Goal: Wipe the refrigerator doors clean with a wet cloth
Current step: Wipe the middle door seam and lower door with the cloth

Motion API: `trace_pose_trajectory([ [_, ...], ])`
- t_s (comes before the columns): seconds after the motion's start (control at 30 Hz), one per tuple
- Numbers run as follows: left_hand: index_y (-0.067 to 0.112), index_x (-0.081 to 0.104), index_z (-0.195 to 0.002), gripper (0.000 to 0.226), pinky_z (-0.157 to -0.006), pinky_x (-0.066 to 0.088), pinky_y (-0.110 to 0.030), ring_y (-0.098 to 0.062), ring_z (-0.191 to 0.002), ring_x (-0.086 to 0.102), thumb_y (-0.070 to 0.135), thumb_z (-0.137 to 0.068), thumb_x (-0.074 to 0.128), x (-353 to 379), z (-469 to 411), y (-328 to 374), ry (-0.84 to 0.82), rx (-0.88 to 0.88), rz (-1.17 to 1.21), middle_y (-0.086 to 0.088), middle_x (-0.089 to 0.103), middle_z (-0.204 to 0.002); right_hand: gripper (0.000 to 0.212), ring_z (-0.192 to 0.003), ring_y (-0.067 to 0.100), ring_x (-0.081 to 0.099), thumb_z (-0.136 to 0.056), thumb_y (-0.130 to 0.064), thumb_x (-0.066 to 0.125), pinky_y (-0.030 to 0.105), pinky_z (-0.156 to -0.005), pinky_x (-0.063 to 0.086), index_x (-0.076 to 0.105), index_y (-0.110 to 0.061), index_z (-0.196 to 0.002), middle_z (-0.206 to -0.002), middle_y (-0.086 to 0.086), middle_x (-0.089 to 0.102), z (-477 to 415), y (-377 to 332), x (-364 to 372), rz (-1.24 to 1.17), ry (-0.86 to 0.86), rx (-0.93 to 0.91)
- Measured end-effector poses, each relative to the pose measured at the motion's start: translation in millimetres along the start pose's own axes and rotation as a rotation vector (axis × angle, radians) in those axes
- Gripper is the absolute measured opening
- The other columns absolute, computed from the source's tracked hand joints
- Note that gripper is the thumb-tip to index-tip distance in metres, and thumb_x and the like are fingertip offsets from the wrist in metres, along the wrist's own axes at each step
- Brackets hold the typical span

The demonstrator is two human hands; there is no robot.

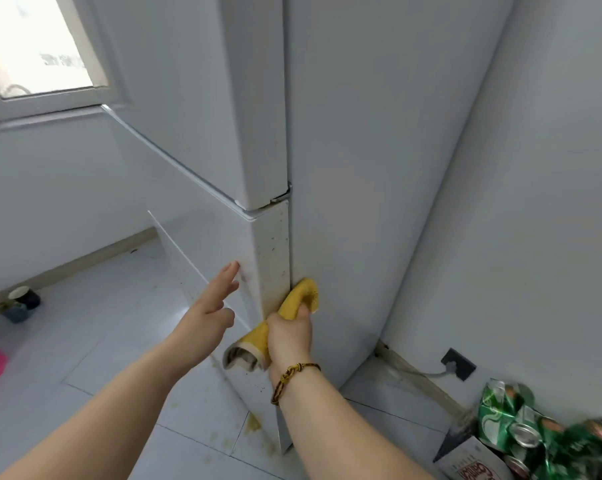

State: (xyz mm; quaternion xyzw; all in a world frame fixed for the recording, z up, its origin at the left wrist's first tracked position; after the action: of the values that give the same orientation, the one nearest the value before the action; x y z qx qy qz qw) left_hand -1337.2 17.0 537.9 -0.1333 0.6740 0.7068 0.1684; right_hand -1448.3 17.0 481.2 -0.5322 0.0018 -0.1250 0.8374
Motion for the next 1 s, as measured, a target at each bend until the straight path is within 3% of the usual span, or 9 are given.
trace_pose_trajectory([
  [0.07,0.037,0.024,-0.136,0.071,-0.095,0.023,-0.019,0.001,-0.118,0.03,-0.013,-0.086,0.027,0,1,3,-0.021,-0.037,0.046,0.013,0.032,-0.137,0.042,-0.082,0.015,0.052,-0.084,0.003,0.036,0.032,-0.079,0.046,0.046,-0.033,-0.104,-0.093,-0.001,0.053,6,-11,3,0.003,-0.044,-0.093],
  [0.2,0.038,0.027,-0.136,0.065,-0.1,0.022,-0.02,0.001,-0.119,0.035,0.002,-0.082,0.035,0,3,5,-0.049,-0.04,0.106,0.011,0.034,-0.141,0.06,-0.117,0.012,0.046,-0.088,0.003,0.041,0.023,-0.099,0.038,0.032,-0.027,-0.14,-0.133,-0.001,0.044,14,-11,-1,0.062,-0.081,-0.223],
  [0.3,0.046,0.03,-0.125,0.069,-0.102,0.022,-0.021,0.002,-0.12,0.036,0.018,-0.063,0.033,-2,2,3,-0.05,-0.046,0.136,0.013,0.036,-0.14,0.062,-0.123,0.015,0.044,-0.089,0.004,0.04,0.021,-0.096,0.036,0.027,-0.025,-0.143,-0.139,0.001,0.038,10,-6,-2,0.091,-0.057,-0.214],
  [0.4,0.047,0.031,-0.123,0.068,-0.105,0.022,-0.022,0.001,-0.122,0.036,0.019,-0.062,0.032,-2,1,0,-0.063,-0.035,0.15,0.013,0.037,-0.139,0.061,-0.123,0.017,0.044,-0.089,0.003,0.039,0.023,-0.097,0.037,0.027,-0.025,-0.143,-0.139,0.001,0.037,12,-14,2,0.101,-0.076,-0.235],
  [0.6,0.057,0.036,-0.116,0.061,-0.114,0.021,-0.039,-0.008,-0.13,0.035,0.024,-0.065,0.034,-4,-2,-11,-0.091,-0.052,0.165,0.021,0.044,-0.129,0.053,-0.127,0.009,0.036,-0.094,-0.004,0.04,-0.005,-0.083,0.027,0.023,-0.018,-0.143,-0.147,-0.002,0.02,17,-19,0,0.365,-0.05,-0.511],
  [0.7,0.057,0.038,-0.117,0.061,-0.114,0.021,-0.043,-0.01,-0.131,0.034,0.025,-0.065,0.034,-9,-4,-14,-0.09,-0.055,0.153,0.025,0.044,-0.128,0.057,-0.139,0.015,0.023,-0.094,-0.005,0.038,0.013,-0.105,0.028,0.014,-0.017,-0.144,-0.152,0.001,0.007,8,-5,-1,0.542,-0.019,-0.561],
  [0.77,0.057,0.037,-0.117,0.061,-0.114,0.02,-0.041,-0.011,-0.131,0.033,0.026,-0.065,0.034,-9,-5,-15,-0.092,-0.052,0.148,0.021,0.043,-0.131,0.056,-0.138,0.014,0.022,-0.094,-0.009,0.038,0.026,-0.11,0.03,0.015,-0.02,-0.144,-0.15,-0.001,0.01,12,-14,1,0.573,0.056,-0.728],
  [0.9,0.059,0.038,-0.113,0.062,-0.113,0.021,-0.039,-0.01,-0.127,0.036,0.022,-0.063,0.035,-8,-12,-24,-0.091,-0.074,0.159,0.027,0.045,-0.122,0.045,-0.12,0.017,0.034,-0.098,-0.037,0.024,0.024,-0.097,0.034,0.03,-0.014,-0.136,-0.141,0.008,0.024,17,-49,0,0.628,0.277,-1.158],
  [1.0,0.068,0.048,-0.098,0.073,-0.114,0.021,-0.046,-0.015,-0.132,0.035,0.011,-0.055,0.035,-13,-27,-40,-0.081,-0.112,0.173,0.037,0.045,-0.111,0.053,-0.109,0.023,0.039,-0.092,-0.025,0.033,0.027,-0.085,0.049,0.02,-0.021,-0.143,-0.136,0.014,0.029,16,-33,0,0.818,0.295,-1.252],
])
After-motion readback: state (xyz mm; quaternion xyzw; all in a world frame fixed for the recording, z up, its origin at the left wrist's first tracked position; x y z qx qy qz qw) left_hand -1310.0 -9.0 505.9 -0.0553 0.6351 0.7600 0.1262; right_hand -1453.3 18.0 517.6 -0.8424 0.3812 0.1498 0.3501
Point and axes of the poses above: each hand's wrist, its own z-axis away from the middle knuckle, its own x-axis out of the palm, y = z × x, the point moved 7 cm from there along -z, towards the middle knuckle
